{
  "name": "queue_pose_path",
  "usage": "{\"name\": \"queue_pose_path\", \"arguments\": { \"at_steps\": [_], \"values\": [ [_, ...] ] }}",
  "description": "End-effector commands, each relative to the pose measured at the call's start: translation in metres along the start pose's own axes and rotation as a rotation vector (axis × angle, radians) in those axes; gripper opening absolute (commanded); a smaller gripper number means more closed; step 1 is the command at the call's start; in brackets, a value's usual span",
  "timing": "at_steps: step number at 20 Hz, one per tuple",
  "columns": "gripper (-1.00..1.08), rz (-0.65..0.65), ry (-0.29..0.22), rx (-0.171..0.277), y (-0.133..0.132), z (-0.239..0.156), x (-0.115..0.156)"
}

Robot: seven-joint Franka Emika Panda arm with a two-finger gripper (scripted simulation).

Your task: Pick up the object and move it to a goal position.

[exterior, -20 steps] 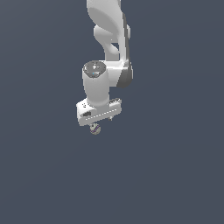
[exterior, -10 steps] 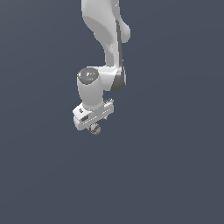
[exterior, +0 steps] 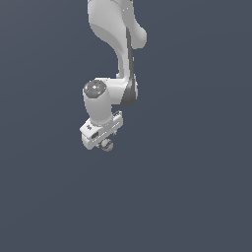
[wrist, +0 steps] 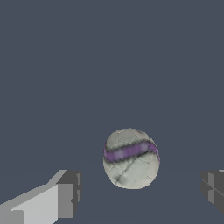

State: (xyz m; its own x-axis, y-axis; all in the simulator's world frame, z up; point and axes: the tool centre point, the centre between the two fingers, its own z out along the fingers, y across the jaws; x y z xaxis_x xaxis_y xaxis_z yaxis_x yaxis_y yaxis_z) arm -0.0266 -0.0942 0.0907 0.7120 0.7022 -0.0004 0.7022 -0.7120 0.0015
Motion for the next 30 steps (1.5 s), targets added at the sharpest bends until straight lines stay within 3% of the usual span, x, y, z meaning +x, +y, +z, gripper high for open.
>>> {"name": "queue_pose_path", "arguments": {
  "at_steps": [1, 10, 25, 26, 30],
  "values": [
    [1.00, -0.022, 0.000, 0.001, 0.001, 0.002, -0.002],
    [1.00, -0.032, 0.000, 0.001, 0.001, 0.007, -0.004],
    [1.00, -0.036, 0.000, 0.002, 0.001, 0.054, -0.004],
    [-1.00, -0.036, 0.000, 0.002, 0.001, 0.054, -0.004],
    [-1.00, -0.036, 0.000, 0.002, 0.001, 0.054, -0.004]
  ]
}}
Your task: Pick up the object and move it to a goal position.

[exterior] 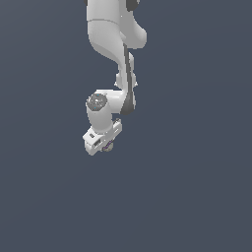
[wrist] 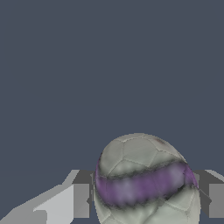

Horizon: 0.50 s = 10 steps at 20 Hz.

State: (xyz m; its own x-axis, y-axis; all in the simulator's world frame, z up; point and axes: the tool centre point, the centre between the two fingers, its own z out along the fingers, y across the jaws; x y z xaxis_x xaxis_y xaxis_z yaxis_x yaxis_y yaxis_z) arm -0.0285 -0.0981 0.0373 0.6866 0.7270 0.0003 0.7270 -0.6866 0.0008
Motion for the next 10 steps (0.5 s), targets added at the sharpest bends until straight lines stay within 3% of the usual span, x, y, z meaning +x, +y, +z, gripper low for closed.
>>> {"name": "queue_pose_path", "arguments": {
  "at_steps": [1, 10],
  "values": [
    [-1.00, -0.001, 0.000, 0.001, -0.0005, 0.0008, 0.0002],
    [-1.00, 0.000, 0.000, 0.000, -0.0025, -0.0034, 0.0017]
  ]
}}
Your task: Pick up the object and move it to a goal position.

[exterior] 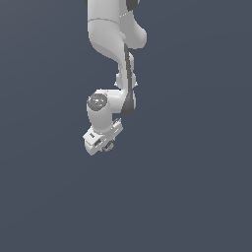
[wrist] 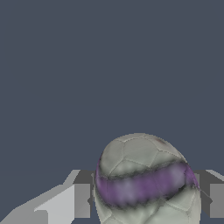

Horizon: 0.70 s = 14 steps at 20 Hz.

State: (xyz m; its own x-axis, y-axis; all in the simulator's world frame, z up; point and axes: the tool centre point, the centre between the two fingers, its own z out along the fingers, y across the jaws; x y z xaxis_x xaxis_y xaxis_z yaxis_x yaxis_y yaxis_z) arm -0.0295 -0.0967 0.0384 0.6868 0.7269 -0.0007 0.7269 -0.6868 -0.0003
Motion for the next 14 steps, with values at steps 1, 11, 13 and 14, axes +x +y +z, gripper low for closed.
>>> {"name": "queue_pose_path", "arguments": {
  "at_steps": [1, 11, 13, 14],
  "values": [
    [-1.00, -0.001, 0.001, -0.001, -0.002, -0.004, 0.002],
    [-1.00, -0.001, 0.000, -0.002, -0.034, -0.049, 0.021],
    [-1.00, -0.001, 0.000, -0.002, -0.044, -0.064, 0.028],
    [-1.00, -0.001, -0.001, -0.002, -0.050, -0.072, 0.031]
  ]
}}
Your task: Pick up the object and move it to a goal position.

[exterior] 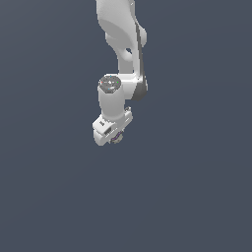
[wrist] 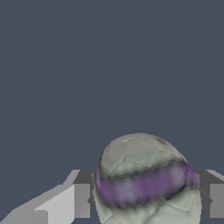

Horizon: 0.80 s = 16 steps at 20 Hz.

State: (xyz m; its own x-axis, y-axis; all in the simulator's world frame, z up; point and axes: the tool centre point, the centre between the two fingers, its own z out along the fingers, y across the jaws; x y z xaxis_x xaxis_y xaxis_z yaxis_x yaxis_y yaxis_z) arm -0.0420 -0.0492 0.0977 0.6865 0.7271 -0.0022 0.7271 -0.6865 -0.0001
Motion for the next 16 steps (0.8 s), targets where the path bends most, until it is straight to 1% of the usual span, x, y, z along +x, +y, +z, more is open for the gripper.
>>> {"name": "queue_pose_path", "arguments": {
  "at_steps": [1, 16],
  "values": [
    [-1.00, -0.001, 0.001, -0.002, -0.014, -0.021, 0.009],
    [-1.00, -0.002, -0.001, -0.003, -0.116, -0.170, 0.074]
  ]
}}
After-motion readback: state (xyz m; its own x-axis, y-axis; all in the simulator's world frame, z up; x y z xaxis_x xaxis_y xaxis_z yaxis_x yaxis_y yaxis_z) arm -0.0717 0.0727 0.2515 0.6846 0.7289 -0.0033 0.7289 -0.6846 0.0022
